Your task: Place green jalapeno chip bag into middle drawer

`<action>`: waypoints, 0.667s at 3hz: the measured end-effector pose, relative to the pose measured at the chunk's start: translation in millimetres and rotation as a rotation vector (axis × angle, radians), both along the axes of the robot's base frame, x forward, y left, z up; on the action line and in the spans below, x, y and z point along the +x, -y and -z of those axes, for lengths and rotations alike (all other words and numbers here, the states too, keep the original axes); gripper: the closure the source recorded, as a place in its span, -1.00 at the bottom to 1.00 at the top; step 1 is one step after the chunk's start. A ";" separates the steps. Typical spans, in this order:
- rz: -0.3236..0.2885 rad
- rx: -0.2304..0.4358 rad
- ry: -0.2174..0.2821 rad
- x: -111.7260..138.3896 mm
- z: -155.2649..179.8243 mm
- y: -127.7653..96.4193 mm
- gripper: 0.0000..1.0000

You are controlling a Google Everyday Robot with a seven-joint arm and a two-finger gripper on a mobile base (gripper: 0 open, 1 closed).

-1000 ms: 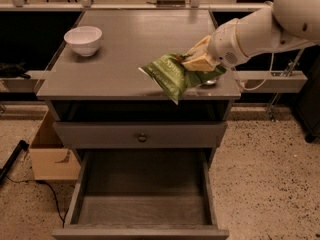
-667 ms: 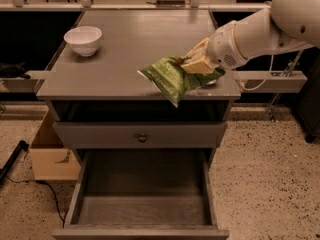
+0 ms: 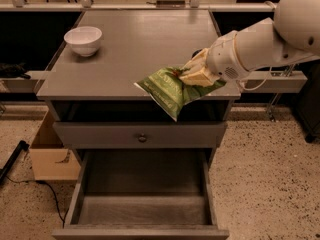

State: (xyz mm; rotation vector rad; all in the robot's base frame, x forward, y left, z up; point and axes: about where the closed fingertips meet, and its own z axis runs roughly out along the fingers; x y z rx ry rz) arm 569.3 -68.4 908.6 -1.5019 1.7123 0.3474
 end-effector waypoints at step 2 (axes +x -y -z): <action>-0.059 0.035 -0.092 -17.4 44.9 -40.4 1.00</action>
Offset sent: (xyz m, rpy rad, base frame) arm -0.0121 0.0594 -0.0745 0.0565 0.1521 0.0708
